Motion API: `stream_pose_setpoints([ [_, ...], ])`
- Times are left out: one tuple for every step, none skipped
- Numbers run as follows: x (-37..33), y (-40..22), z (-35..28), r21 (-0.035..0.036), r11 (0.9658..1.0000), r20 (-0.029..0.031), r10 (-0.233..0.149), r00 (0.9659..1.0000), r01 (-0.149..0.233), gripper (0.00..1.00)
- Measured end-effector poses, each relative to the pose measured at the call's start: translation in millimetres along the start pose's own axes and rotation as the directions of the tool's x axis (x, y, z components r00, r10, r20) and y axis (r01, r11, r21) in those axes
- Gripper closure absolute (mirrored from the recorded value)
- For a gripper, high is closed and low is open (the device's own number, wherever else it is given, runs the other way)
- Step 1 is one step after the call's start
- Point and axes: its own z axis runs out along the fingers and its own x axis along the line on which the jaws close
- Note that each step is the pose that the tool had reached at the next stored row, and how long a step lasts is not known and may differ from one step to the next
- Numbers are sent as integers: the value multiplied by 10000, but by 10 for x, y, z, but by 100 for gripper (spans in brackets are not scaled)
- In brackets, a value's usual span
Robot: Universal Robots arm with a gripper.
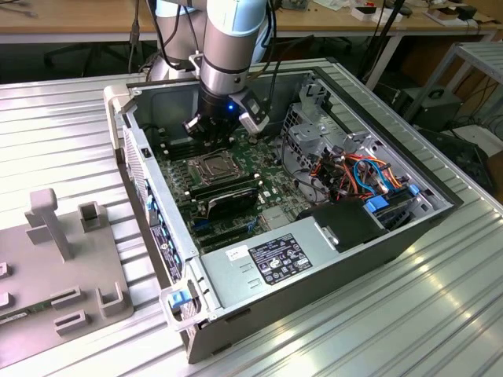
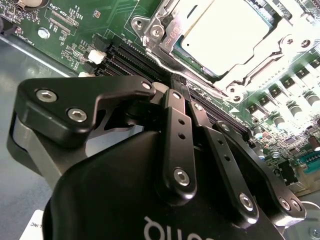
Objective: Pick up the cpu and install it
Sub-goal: 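Install the first cpu locking lever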
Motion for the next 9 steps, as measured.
stream_pose_setpoints([
  [-1,2,-16,1,10000,-1,0,10000,0,89],
  [-1,3,-33,1,10000,-1,1,10000,-1,89],
  [-2,6,-54,1,10000,0,0,10000,0,89],
  [-3,8,-73,0,10000,1,1,10000,-1,89],
  [-4,10,-95,0,10000,1,0,10000,0,89],
  [-5,12,-109,1,10000,1,0,10000,0,89],
  [-5,13,-121,1,10000,0,0,10000,0,89],
  [-6,14,-129,1,10000,0,0,10000,0,89],
  [-6,14,-131,1,10000,0,0,10000,0,89],
])
